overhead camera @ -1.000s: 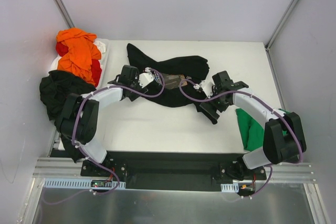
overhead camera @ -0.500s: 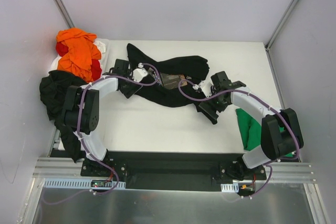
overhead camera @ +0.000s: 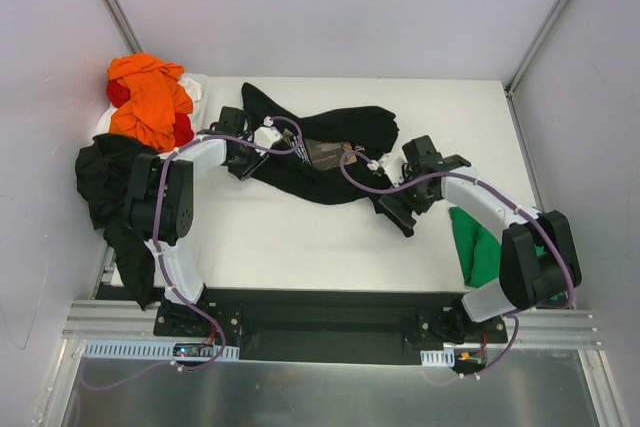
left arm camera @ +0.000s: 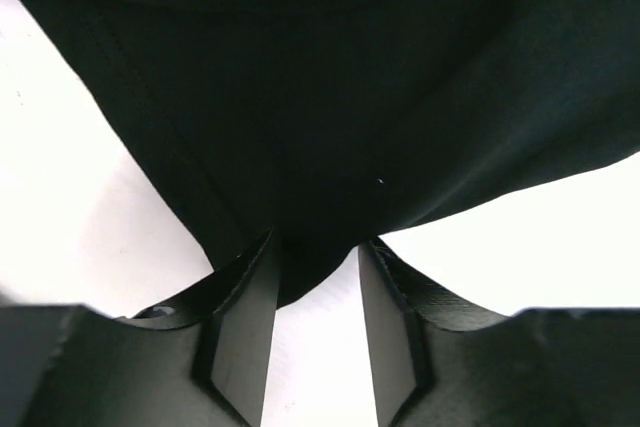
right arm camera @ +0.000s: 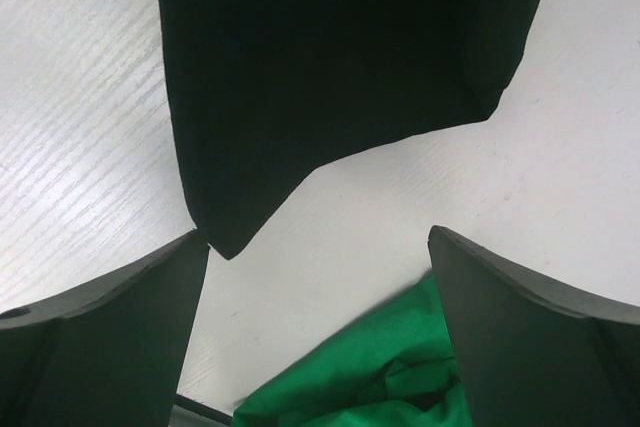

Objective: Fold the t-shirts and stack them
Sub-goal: Flatten out the tshirt

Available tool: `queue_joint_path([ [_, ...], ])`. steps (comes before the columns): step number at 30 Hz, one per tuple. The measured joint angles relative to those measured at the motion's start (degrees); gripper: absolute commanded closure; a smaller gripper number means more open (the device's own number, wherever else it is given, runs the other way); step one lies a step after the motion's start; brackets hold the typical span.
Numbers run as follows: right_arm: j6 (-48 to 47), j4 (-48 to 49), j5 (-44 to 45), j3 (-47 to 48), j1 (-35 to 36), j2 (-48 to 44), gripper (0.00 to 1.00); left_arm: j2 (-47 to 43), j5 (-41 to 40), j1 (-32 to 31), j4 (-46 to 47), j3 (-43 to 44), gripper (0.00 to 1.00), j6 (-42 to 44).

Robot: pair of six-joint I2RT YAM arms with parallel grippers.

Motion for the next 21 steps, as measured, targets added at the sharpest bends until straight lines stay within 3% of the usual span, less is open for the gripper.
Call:
queue_joint_path([
  [15,1.5,-0.9,-0.6,-6.7,7.5,-2.7,0.07,-0.1,-0.4,0.0,-0.8,0.0,0.69,-0.2],
  [21,0.6,-0.5,-0.4,-7.1,7.5,-1.3,0.16,-0.3,-0.6,0.0,-1.2,-0.2,0.72,-0.2],
])
